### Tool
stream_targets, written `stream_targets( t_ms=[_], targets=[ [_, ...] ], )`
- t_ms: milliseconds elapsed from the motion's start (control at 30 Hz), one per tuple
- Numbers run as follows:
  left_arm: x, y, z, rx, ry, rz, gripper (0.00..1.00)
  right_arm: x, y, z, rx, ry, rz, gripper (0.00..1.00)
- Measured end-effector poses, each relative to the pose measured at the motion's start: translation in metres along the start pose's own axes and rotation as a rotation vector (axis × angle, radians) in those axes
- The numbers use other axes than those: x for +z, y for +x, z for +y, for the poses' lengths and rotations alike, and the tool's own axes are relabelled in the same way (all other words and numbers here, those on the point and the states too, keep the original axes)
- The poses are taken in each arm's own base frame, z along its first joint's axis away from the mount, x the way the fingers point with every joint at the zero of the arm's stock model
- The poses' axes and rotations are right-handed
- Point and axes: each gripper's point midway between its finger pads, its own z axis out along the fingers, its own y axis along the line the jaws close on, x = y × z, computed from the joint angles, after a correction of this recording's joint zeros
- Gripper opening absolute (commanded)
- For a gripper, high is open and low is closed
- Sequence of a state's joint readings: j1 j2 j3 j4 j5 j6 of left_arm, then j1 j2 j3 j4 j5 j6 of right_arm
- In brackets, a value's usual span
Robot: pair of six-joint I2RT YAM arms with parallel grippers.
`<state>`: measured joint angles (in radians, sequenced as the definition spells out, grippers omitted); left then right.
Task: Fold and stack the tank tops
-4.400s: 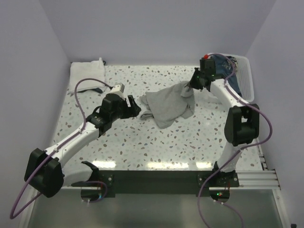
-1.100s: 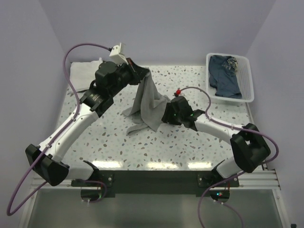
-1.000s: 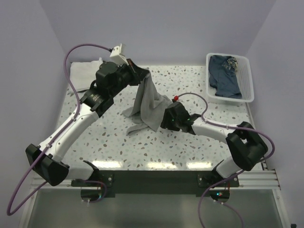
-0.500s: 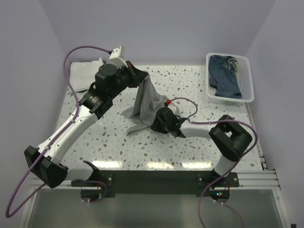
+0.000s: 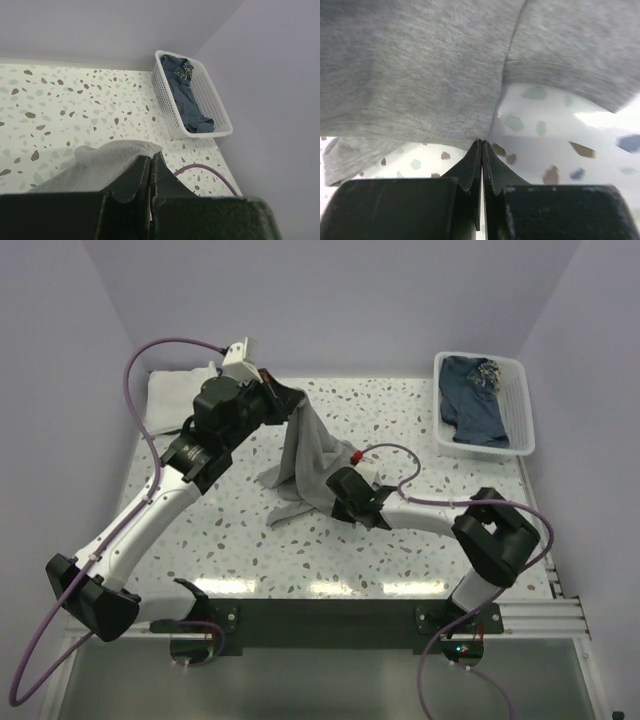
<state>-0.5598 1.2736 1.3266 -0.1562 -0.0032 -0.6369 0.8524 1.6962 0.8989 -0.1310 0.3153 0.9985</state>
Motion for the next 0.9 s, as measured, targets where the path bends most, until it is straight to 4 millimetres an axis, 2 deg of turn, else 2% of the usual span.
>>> stream_targets(
  t_ms=[133, 300, 400, 500, 600, 667, 733, 800, 900],
  targets=[
    [-0.007, -0.011, 0.003, 0.004, -0.012, -0.029, 0.00, -0.035, -0.022, -0.004, -0.020, 0.004, -0.052, 0.00],
    [-0.022, -0.019, 0.004, 0.003, -0.018, -0.059, 0.00, -0.106, -0.072, 0.000, -0.019, -0.060, -0.193, 0.00],
    [-0.034, -0.013, 0.009, 0.002, -0.023, -0.058, 0.00, -0.147, -0.103, 0.005, -0.014, -0.101, -0.272, 0.00],
    [-0.042, -0.002, 0.019, -0.002, -0.045, -0.050, 0.00, -0.167, -0.123, 0.002, -0.020, -0.104, -0.316, 0.00],
    [-0.046, 0.016, 0.036, -0.013, -0.086, -0.027, 0.00, -0.169, -0.133, -0.011, -0.036, -0.064, -0.324, 0.00],
    [-0.050, 0.034, 0.050, -0.028, -0.117, -0.001, 0.00, -0.164, -0.129, -0.023, -0.047, -0.029, -0.304, 0.00],
    [-0.056, 0.060, 0.068, -0.042, -0.155, 0.041, 0.00, -0.154, -0.114, -0.037, -0.061, -0.001, -0.265, 0.00],
    [-0.063, 0.082, 0.084, -0.055, -0.190, 0.077, 0.00, -0.138, -0.087, -0.058, -0.080, 0.032, -0.200, 0.00],
    [-0.073, 0.114, 0.105, -0.077, -0.234, 0.129, 0.00, -0.115, -0.030, -0.102, -0.102, 0.106, -0.060, 0.00]
  ],
)
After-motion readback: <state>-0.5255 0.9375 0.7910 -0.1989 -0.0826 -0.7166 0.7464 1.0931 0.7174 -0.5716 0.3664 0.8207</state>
